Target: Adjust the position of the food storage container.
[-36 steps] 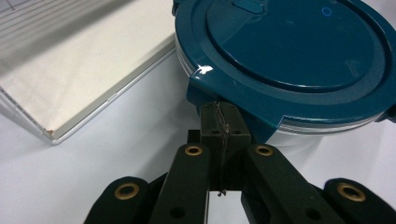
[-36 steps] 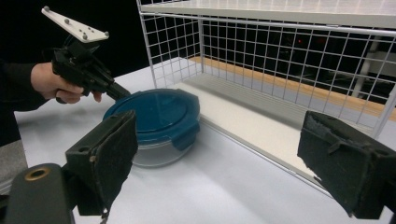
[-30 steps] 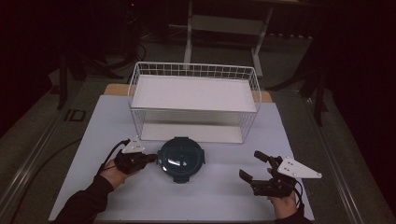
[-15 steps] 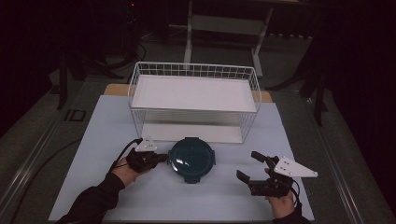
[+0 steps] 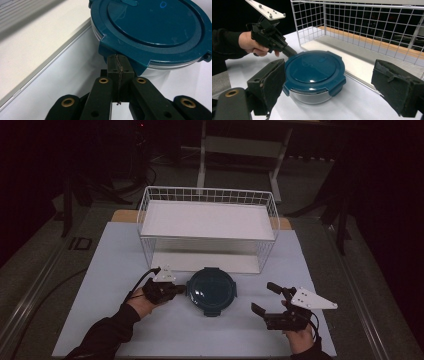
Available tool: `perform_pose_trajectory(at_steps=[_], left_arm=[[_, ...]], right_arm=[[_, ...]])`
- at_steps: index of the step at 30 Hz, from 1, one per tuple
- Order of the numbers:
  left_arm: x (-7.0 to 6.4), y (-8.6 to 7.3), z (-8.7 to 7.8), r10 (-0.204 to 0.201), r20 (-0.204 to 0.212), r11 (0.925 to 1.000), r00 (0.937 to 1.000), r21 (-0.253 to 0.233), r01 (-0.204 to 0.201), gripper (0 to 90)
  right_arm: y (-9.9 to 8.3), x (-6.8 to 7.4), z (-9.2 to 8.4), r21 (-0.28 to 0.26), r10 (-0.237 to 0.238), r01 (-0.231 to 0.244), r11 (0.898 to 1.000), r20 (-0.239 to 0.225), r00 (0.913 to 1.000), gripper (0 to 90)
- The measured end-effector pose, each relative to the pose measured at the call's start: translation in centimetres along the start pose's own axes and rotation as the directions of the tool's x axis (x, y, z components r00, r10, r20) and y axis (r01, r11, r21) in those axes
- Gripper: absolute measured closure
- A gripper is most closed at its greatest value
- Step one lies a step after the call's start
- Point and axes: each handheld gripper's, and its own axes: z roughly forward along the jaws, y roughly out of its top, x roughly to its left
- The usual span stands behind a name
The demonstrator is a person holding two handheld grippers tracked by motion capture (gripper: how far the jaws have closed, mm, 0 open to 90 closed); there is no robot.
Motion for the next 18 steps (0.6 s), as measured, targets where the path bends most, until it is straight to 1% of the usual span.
perform_pose_trajectory(at_steps=[1,6,12,13,15,16,17,18], left_arm=[[-0.04,0.06,0.09,-0.005,0.001,1.0,1.0,-0.002,0.005,90.0],[-0.12,0.31,0.43,-0.002,0.004,1.0,1.0,-0.005,0.002,90.0],[-0.14,0.4,0.56,-0.005,0.007,1.0,1.0,-0.005,0.005,90.0],[-0.09,0.39,0.56,-0.007,0.011,1.0,0.9999,-0.005,0.007,90.0],[-0.08,0.39,0.46,0.003,0.016,1.0,0.9999,0.004,-0.003,90.0],[-0.09,0.4,0.34,0.002,0.008,1.0,1.0,0.001,-0.002,90.0],[-0.05,0.41,0.11,-0.003,0.013,0.9999,0.9999,-0.01,0.003,89.8],[0.0,0.46,-0.13,-0.006,0.015,0.9998,0.9999,-0.017,0.007,85.6]], right_arm=[[-0.01,0.0,0.05,0.0,0.001,-0.001,1.0,-0.001,1.0,11.7],[0.03,0.07,0.34,0.008,-0.005,0.006,1.0,-0.008,1.0,11.7],[0.21,0.02,0.57,0.008,0.0,0.0,1.0,-0.015,0.9999,11.7],[0.22,0.04,0.59,0.008,-0.002,0.002,1.0,-0.014,0.9999,11.7],[0.26,0.0,0.63,0.008,-0.001,0.002,1.0,-0.019,0.9998,11.7],[0.27,-0.02,0.62,0.008,-0.004,0.004,1.0,-0.018,0.9998,11.7],[0.29,-0.04,0.61,0.01,-0.01,0.01,1.0,-0.017,0.9998,11.6],[0.31,-0.08,0.59,0.01,-0.015,0.015,1.0,-0.017,0.9997,11.6]])
